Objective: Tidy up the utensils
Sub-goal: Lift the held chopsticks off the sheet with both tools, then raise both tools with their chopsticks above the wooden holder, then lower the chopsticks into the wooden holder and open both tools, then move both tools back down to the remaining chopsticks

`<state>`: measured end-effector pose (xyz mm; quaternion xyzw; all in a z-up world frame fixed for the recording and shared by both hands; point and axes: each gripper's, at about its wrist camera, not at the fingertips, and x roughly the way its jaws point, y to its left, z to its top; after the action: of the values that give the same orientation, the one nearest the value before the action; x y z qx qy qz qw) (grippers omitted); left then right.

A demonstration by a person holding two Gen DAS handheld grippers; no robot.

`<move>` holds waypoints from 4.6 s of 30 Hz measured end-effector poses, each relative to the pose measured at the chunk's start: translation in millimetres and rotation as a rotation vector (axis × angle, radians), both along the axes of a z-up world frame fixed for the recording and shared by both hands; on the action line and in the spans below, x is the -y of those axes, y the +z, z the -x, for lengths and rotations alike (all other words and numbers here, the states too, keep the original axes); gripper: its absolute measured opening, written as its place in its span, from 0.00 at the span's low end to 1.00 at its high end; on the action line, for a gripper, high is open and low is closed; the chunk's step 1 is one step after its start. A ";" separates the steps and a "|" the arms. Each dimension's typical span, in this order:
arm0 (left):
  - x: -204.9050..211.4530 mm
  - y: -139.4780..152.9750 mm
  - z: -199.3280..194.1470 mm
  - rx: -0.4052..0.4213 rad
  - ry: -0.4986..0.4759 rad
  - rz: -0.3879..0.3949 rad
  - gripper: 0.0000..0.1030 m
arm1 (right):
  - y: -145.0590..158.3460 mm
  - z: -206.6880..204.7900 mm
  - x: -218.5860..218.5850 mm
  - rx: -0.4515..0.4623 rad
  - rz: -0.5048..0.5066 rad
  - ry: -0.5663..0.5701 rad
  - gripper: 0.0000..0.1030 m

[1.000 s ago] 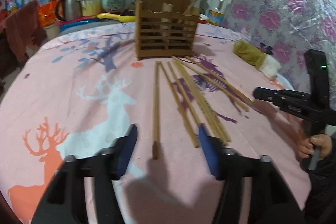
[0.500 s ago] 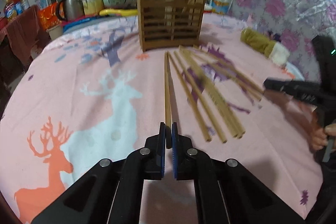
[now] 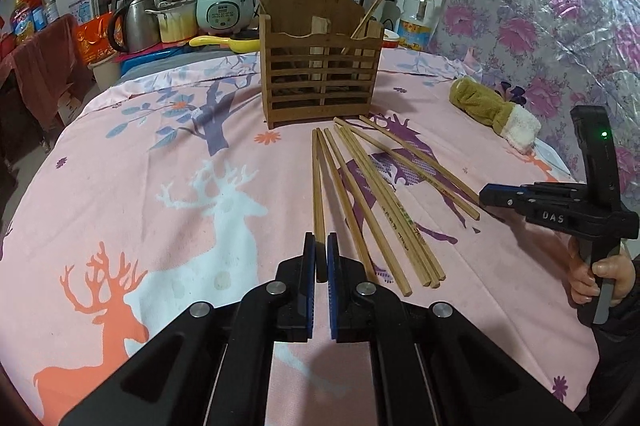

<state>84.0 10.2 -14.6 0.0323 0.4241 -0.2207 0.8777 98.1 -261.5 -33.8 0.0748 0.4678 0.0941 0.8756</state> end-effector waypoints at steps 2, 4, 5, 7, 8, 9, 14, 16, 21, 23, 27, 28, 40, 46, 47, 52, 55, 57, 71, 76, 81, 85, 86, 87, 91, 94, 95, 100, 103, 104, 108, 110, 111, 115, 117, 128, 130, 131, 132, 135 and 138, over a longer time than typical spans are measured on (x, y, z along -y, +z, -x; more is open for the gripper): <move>-1.9 -1.6 -1.5 -0.007 0.005 0.006 0.06 | 1.6 -0.9 1.5 0.005 -0.010 -0.001 0.15; -3.9 -2.3 -3.3 -0.013 0.009 0.015 0.06 | -3.0 -3.4 0.2 -0.016 -0.001 0.000 0.15; -4.7 -2.1 -3.7 -0.014 0.011 0.018 0.06 | -6.0 -5.0 -0.6 -0.030 0.004 0.001 0.15; -5.5 -2.0 -4.2 -0.014 0.014 0.022 0.06 | -13.0 -8.1 -1.5 -0.056 0.017 -0.003 0.13; -5.7 -1.8 -4.3 -0.014 0.014 0.023 0.06 | -12.6 -7.7 -1.7 -0.052 0.022 -0.006 0.12; -5.8 -1.2 -4.5 -0.014 0.015 0.025 0.06 | -11.9 -6.8 -1.7 -0.047 0.023 -0.008 0.08; -6.2 21.5 -6.2 0.013 0.015 0.033 0.06 | 23.0 6.3 -3.8 0.093 0.012 -0.003 0.06; -4.9 44.1 -9.1 0.041 0.014 0.035 0.05 | 44.0 12.1 -2.5 0.157 0.002 -0.009 0.06; 9.9 102.0 -16.6 0.124 -0.005 0.035 0.05 | 90.6 15.0 -1.3 0.254 0.007 -0.012 0.06; 17.7 118.0 -20.4 0.145 -0.011 0.035 0.05 | 106.9 13.6 -1.0 0.279 0.004 -0.012 0.06; 30.0 118.9 -19.5 0.106 -0.060 0.038 0.05 | 126.2 13.4 -3.7 0.318 0.010 -0.004 0.06; 31.1 112.7 -16.6 0.103 -0.061 0.022 0.06 | 127.4 13.6 -4.4 0.321 0.009 0.001 0.06; 1.5 -14.4 -6.3 -0.067 -0.042 -0.126 0.41 | 114.5 11.2 -1.4 0.282 -0.032 -0.001 0.06; 3.4 -38.2 -10.1 -0.092 -0.058 -0.176 0.38 | 113.0 11.3 -0.2 0.278 -0.037 0.000 0.06; 4.9 -36.6 -8.2 -0.100 -0.077 -0.158 0.15 | 112.6 11.8 -0.1 0.278 -0.038 -0.001 0.06; 12.5 -9.9 3.3 -0.056 -0.113 -0.109 0.06 | 112.3 15.0 2.0 0.286 -0.055 -0.009 0.06; 13.7 28.2 5.6 -0.009 -0.123 -0.051 0.06 | 119.5 16.3 2.4 0.305 -0.054 -0.007 0.06; 17.3 55.3 4.2 0.036 -0.120 -0.036 0.06 | 127.6 17.6 1.6 0.322 -0.050 -0.006 0.06; 54.0 161.7 -51.5 0.169 -0.091 0.022 0.06 | 181.1 -4.6 -17.9 0.403 -0.013 0.026 0.06; 62.6 198.1 -83.7 0.205 -0.067 0.030 0.06 | 209.5 -35.3 -20.9 0.453 -0.022 0.006 0.06; 59.9 237.1 -123.5 0.244 -0.023 0.064 0.06 | 250.8 -74.9 -16.6 0.543 -0.072 -0.058 0.06; 51.3 241.7 -156.2 0.239 0.017 0.068 0.06 | 263.6 -109.1 -18.2 0.596 -0.063 -0.110 0.06; 48.5 237.7 -164.3 0.232 0.028 0.066 0.06 | 261.7 -118.8 -19.0 0.603 -0.060 -0.123 0.06; 45.2 231.0 -172.7 0.217 0.034 0.068 0.06 | 258.2 -125.9 -19.7 0.602 -0.060 -0.130 0.06; 35.0 191.3 -196.7 0.127 0.051 0.078 0.06 | 215.2 -166.3 -23.7 0.510 -0.076 -0.121 0.07; 26.0 158.6 -206.2 0.059 0.072 0.108 0.31 | 178.7 -181.8 -24.4 0.421 -0.068 -0.118 0.11; 21.4 152.1 -206.2 0.049 0.086 0.129 0.62 | 172.6 -182.4 -21.9 0.403 -0.085 -0.116 0.12; 0.2 144.8 -183.8 0.120 0.159 0.202 0.89 | 171.3 -153.1 -6.2 0.433 -0.098 -0.144 0.39; -5.9 145.9 -165.3 0.168 0.198 0.198 0.94 | 175.9 -124.7 1.2 0.479 -0.090 -0.167 0.58; -7.6 145.4 -157.9 0.180 0.209 0.192 0.94 | 176.5 -114.5 3.8 0.490 -0.093 -0.173 0.69; -11.9 142.6 -123.2 0.236 0.237 0.156 0.94 | 175.9 -68.0 13.5 0.554 -0.114 -0.193 0.94; -14.9 138.6 -105.7 0.258 0.246 0.161 0.94 | 173.9 -44.6 13.8 0.586 -0.097 -0.200 0.94; -16.9 134.1 -92.7 0.261 0.249 0.177 0.94 | 171.5 -32.6 13.8 0.595 -0.083 -0.201 0.94; -19.3 115.2 -60.4 0.236 0.223 0.232 0.94 | 150.5 -1.0 7.9 0.577 -0.033 -0.158 0.94; -17.4 99.5 -50.5 0.209 0.213 0.211 0.94 | 135.4 9.0 5.6 0.572 -0.002 -0.150 0.94; -1.7 -16.5 -62.4 -0.030 0.189 -0.074 0.94 | 50.3 -17.8 21.8 0.243 -0.111 -0.145 0.94; 2.8 -23.0 -61.1 -0.065 0.156 -0.067 0.94 | 46.1 -17.9 22.9 0.215 -0.142 -0.144 0.94; 5.5 -24.8 -59.2 -0.067 0.141 -0.068 0.94 | 44.7 -17.5 23.7 0.208 -0.147 -0.147 0.94; 9.1 -25.7 -55.8 -0.060 0.125 -0.078 0.94 | 43.8 -17.0 24.1 0.208 -0.145 -0.154 0.94; 15.0 -31.6 -50.1 -0.059 0.094 -0.111 0.94 | 41.4 -17.3 24.6 0.197 -0.130 -0.167 0.94; 20.4 -34.9 -48.5 -0.097 0.072 -0.102 0.94 | 36.9 -20.0 25.1 0.179 -0.136 -0.169 0.94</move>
<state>132.6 -10.3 -49.4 0.0511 0.4777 -0.1684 0.8607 118.1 -286.6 3.2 0.1643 0.3724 0.0578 0.9116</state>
